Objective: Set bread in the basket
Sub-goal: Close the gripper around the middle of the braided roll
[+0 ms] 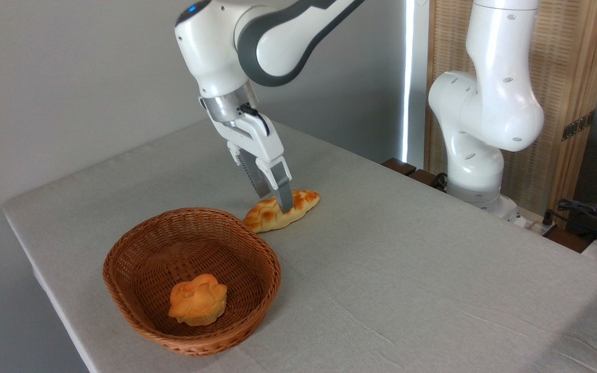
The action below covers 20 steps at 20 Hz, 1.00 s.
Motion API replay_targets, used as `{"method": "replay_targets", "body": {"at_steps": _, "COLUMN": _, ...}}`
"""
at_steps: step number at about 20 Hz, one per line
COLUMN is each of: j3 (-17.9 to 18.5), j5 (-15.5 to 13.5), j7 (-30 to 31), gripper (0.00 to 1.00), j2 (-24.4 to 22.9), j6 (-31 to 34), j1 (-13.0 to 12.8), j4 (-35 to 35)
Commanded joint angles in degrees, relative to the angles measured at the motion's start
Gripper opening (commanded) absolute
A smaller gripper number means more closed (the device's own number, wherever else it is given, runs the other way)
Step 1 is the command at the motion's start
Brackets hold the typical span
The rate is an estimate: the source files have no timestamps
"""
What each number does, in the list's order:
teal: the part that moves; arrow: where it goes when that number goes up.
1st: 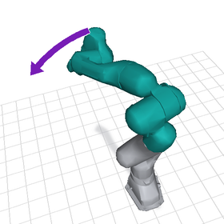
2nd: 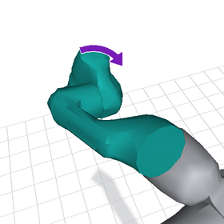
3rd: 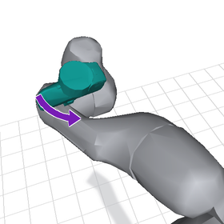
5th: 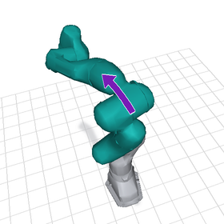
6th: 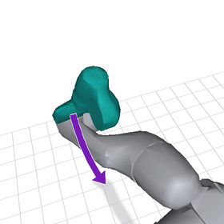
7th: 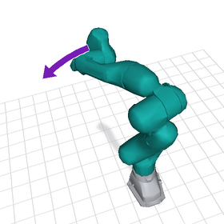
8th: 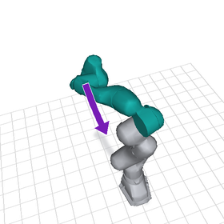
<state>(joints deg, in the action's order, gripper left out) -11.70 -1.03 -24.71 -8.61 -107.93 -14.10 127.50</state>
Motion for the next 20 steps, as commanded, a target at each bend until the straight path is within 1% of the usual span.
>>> {"method": "replay_targets", "body": {"at_steps": 1, "j3": -0.95, "j5": 0.23, "j7": 0.27, "gripper": 1.0, "j2": -1.14, "j6": -3.16, "j1": -0.31, "j4": 3.36}}
{"method": "replay_targets", "body": {"at_steps": 2, "j3": -1.13, "j5": 1.28, "j7": 0.27, "gripper": 0.99, "j2": -1.14, "j6": -3.25, "j1": -0.31, "j4": 3.45}}
{"method": "replay_targets", "body": {"at_steps": 3, "j3": -1.22, "j5": 2.33, "j7": 0.27, "gripper": 0.96, "j2": -1.06, "j6": -3.25, "j1": -0.31, "j4": 3.63}}
{"method": "replay_targets", "body": {"at_steps": 4, "j3": -1.31, "j5": 2.61, "j7": 0.27, "gripper": 0.91, "j2": -1.05, "j6": -3.34, "j1": -0.31, "j4": 3.72}}
{"method": "replay_targets", "body": {"at_steps": 5, "j3": -1.31, "j5": 2.61, "j7": 0.27, "gripper": 0.82, "j2": -0.97, "j6": -3.42, "j1": -0.31, "j4": 3.72}}
{"method": "replay_targets", "body": {"at_steps": 6, "j3": -1.31, "j5": 2.61, "j7": 0.19, "gripper": 0.68, "j2": -0.97, "j6": -3.51, "j1": -0.31, "j4": 3.72}}
{"method": "replay_targets", "body": {"at_steps": 7, "j3": -1.31, "j5": 2.61, "j7": 0.01, "gripper": 0.52, "j2": -0.79, "j6": -3.69, "j1": -0.31, "j4": 3.72}}
{"method": "replay_targets", "body": {"at_steps": 8, "j3": -1.31, "j5": 2.61, "j7": -0.08, "gripper": 0.39, "j2": -0.7, "j6": -3.78, "j1": -0.31, "j4": 3.72}}
{"method": "replay_targets", "body": {"at_steps": 10, "j3": -1.31, "j5": 2.7, "j7": -0.25, "gripper": 0.22, "j2": -0.62, "j6": -3.95, "j1": -0.31, "j4": 3.72}}
{"method": "replay_targets", "body": {"at_steps": 12, "j3": -1.31, "j5": 2.7, "j7": -0.25, "gripper": 0.17, "j2": -0.44, "j6": -3.95, "j1": -0.31, "j4": 3.72}}
{"method": "replay_targets", "body": {"at_steps": 20, "j3": -1.31, "j5": 2.7, "j7": -0.34, "gripper": 0.17, "j2": -0.44, "j6": -3.43, "j1": -0.31, "j4": 3.54}}
